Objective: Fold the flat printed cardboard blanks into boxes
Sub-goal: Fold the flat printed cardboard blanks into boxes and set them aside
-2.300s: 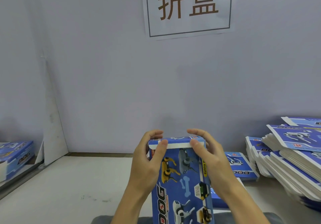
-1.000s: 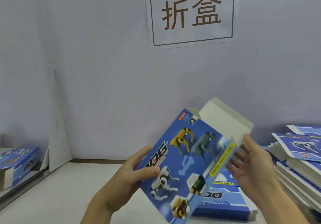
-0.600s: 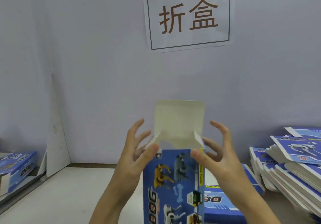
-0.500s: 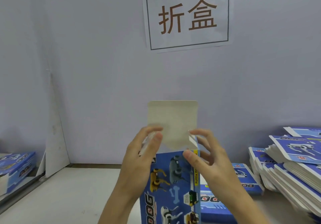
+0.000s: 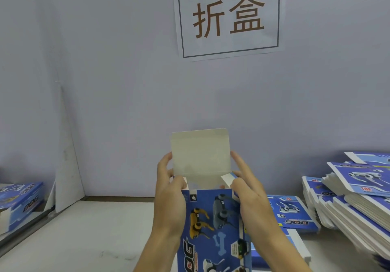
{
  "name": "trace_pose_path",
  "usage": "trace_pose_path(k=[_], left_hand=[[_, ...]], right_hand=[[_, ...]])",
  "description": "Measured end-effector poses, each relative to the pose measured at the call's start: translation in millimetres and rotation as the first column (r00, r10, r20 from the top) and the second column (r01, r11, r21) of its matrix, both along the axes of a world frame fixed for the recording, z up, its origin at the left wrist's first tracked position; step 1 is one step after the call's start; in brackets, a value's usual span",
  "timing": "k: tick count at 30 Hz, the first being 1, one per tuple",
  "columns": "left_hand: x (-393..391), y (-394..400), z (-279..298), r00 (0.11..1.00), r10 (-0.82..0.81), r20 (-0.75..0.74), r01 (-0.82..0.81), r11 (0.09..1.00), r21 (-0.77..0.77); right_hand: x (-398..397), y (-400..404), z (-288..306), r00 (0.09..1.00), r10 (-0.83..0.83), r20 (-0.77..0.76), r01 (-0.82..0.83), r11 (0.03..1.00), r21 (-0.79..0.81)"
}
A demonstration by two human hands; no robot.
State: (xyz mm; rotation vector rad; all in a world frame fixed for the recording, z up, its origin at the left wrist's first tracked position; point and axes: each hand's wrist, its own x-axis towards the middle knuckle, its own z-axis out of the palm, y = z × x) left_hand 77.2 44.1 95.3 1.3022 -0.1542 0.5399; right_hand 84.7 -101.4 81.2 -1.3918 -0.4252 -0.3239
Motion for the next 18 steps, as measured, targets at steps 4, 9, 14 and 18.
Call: trace_pose_path(k=[4, 9, 14, 18], left_hand=[[-1.6, -1.3, -1.8, 0.985, 0.075, 0.154, -0.079, 0.997, 0.019], [-3.3, -2.5, -15.6, 0.979, -0.046, 0.198, 0.063, 0.995, -0.082], [0.7, 7.1, -23.7, 0.968, -0.005, 0.25, -0.066, 0.96, 0.272], [1.2, 8.4, -32.7, 0.94, 0.084, 0.33, -0.19, 0.934, 0.304]], right_hand=[[-2.5, 0.1, -1.4, 1.0, 0.009, 0.023, -0.01, 0.998, 0.066], [-8.7, -1.8, -6.8, 0.994, 0.088, 0.071, -0.1, 0.977, 0.189], [-3.0, -4.3, -12.7, 0.994, 0.029, 0.106, -0.036, 0.997, 0.063], [-2.2, -6.4, -16.6, 0.989, -0.034, 0.147, 0.032, 0.999, 0.014]])
